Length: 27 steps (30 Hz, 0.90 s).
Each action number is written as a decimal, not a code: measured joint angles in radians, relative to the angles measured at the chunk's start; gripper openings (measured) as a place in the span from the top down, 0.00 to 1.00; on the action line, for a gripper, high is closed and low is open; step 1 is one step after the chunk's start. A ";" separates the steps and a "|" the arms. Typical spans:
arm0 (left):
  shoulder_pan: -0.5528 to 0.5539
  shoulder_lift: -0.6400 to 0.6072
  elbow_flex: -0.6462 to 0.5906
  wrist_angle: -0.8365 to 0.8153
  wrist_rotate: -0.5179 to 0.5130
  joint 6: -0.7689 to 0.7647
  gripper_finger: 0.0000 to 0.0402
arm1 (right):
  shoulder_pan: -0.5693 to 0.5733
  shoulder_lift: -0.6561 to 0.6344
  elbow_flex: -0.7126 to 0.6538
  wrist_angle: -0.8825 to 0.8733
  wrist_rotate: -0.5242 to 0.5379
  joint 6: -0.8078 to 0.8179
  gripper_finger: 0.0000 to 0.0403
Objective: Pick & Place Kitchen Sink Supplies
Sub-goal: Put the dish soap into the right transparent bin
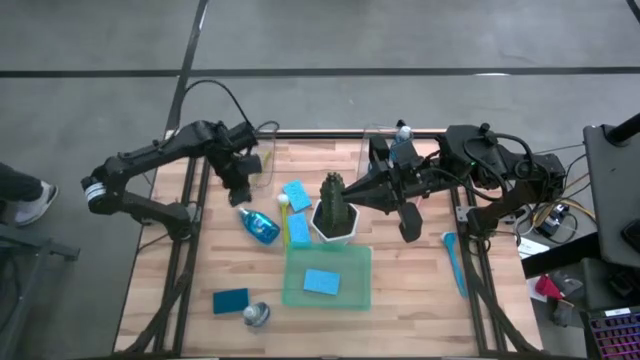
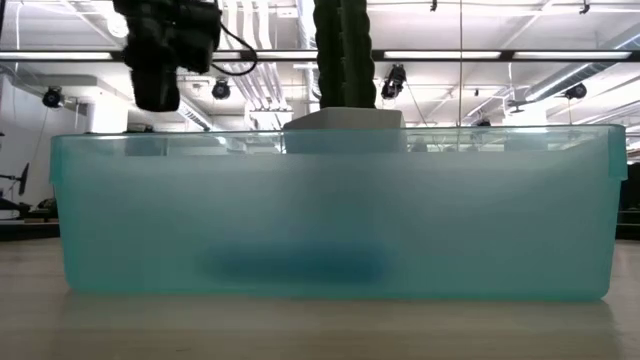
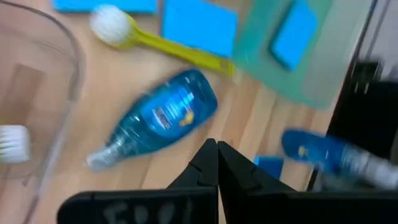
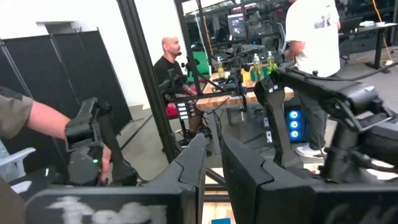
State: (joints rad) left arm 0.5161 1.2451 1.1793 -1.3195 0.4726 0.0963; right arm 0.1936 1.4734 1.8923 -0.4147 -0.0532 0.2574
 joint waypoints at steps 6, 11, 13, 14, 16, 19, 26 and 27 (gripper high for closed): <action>-0.126 -0.034 -0.059 -0.018 -0.106 0.058 0.97 | 0.000 0.000 0.000 -0.001 0.000 -0.033 0.88; -0.202 -0.032 -0.133 0.010 -0.148 0.113 0.81 | -0.001 0.000 0.000 -0.001 0.000 -0.040 0.88; -0.228 -0.026 -0.170 0.029 -0.172 0.145 0.72 | -0.001 0.000 0.000 -0.001 0.000 -0.038 0.88; -0.241 -0.025 -0.189 0.040 -0.186 0.160 0.67 | -0.001 0.000 0.000 -0.001 0.001 -0.036 0.88; -0.267 -0.024 -0.232 0.070 -0.238 0.186 0.58 | 0.000 0.000 0.000 -0.001 0.001 -0.035 0.88; -0.295 -0.023 -0.292 0.102 -0.390 0.226 0.45 | -0.001 0.000 0.000 -0.001 0.002 -0.029 0.88; -0.304 -0.024 -0.388 0.230 -0.465 0.324 0.37 | 0.000 0.000 0.000 0.004 0.014 -0.021 0.88; -0.303 -0.024 -0.400 0.248 -0.467 0.336 0.37 | 0.000 0.000 0.000 0.004 0.026 -0.016 0.88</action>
State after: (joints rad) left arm 0.2127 1.2213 0.7794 -1.0715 0.0060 0.4321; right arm 0.1936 1.4734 1.8927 -0.4103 -0.0274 0.2409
